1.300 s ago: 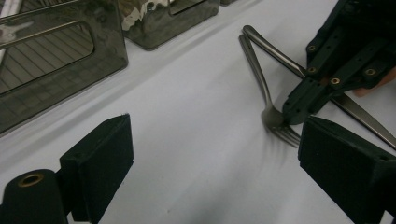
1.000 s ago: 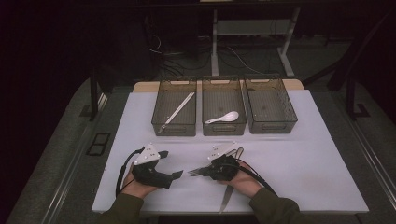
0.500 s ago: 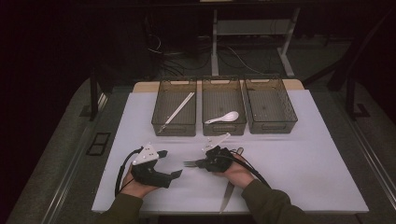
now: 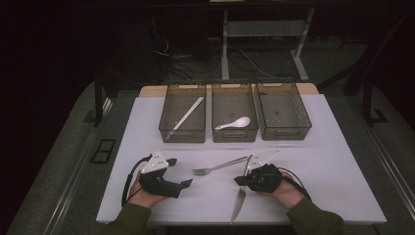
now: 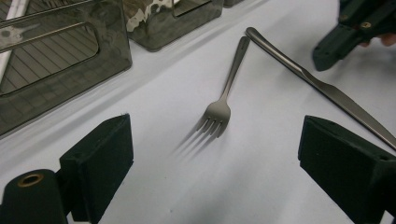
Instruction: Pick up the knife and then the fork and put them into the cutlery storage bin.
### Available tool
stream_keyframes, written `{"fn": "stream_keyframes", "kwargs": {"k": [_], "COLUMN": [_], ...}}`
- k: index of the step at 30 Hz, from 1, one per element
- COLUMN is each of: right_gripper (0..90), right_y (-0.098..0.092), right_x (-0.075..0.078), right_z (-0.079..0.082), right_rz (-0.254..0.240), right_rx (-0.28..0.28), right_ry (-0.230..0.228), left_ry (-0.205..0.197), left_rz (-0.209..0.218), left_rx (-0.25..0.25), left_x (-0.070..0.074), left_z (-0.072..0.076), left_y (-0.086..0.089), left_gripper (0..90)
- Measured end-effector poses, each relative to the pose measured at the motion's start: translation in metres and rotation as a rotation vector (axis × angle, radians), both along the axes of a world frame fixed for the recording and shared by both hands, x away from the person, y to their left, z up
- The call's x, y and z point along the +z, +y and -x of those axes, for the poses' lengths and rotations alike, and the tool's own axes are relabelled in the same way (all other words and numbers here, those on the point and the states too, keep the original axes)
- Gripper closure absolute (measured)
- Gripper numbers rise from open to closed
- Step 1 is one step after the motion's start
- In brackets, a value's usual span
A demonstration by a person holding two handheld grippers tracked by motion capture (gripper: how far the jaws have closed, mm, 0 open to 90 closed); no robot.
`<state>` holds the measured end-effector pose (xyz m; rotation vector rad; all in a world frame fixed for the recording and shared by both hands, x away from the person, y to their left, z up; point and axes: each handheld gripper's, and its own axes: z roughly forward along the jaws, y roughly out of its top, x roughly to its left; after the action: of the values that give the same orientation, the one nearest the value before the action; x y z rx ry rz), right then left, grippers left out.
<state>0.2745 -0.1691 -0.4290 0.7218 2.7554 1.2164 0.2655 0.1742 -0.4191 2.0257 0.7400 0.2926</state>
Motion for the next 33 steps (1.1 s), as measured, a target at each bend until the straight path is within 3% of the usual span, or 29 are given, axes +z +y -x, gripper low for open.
{"fn": "stream_keyframes", "kwargs": {"k": [5,8,11,18,33], "right_gripper": [89.6,89.6,89.6,89.6,89.6], "right_y": [-0.029,-0.037,-0.034,-0.018,0.006], "right_x": [-0.010,-0.013,-0.014,-0.022,-0.025], "right_z": [0.015,0.019,0.019,0.016,0.004], "right_rz": [0.020,0.001,-0.014,0.011,-0.014], "right_rx": [-0.028,-0.031,-0.021,0.014,0.001], "right_ry": [0.031,0.038,0.039,0.034,0.021], "left_ry": [0.002,0.000,0.000,0.003,-0.004], "left_rz": [-0.002,-0.004,-0.003,-0.009,-0.003], "left_rx": [-0.005,-0.005,-0.002,-0.010,-0.001], "left_x": [-0.001,-0.001,-0.001,-0.001,0.000], "left_z": [-0.001,-0.001,0.000,0.000,0.000], "left_y": [-0.001,-0.002,-0.002,-0.002,-0.002], "left_gripper": [9.6,9.6,9.6,9.6,9.6]}}
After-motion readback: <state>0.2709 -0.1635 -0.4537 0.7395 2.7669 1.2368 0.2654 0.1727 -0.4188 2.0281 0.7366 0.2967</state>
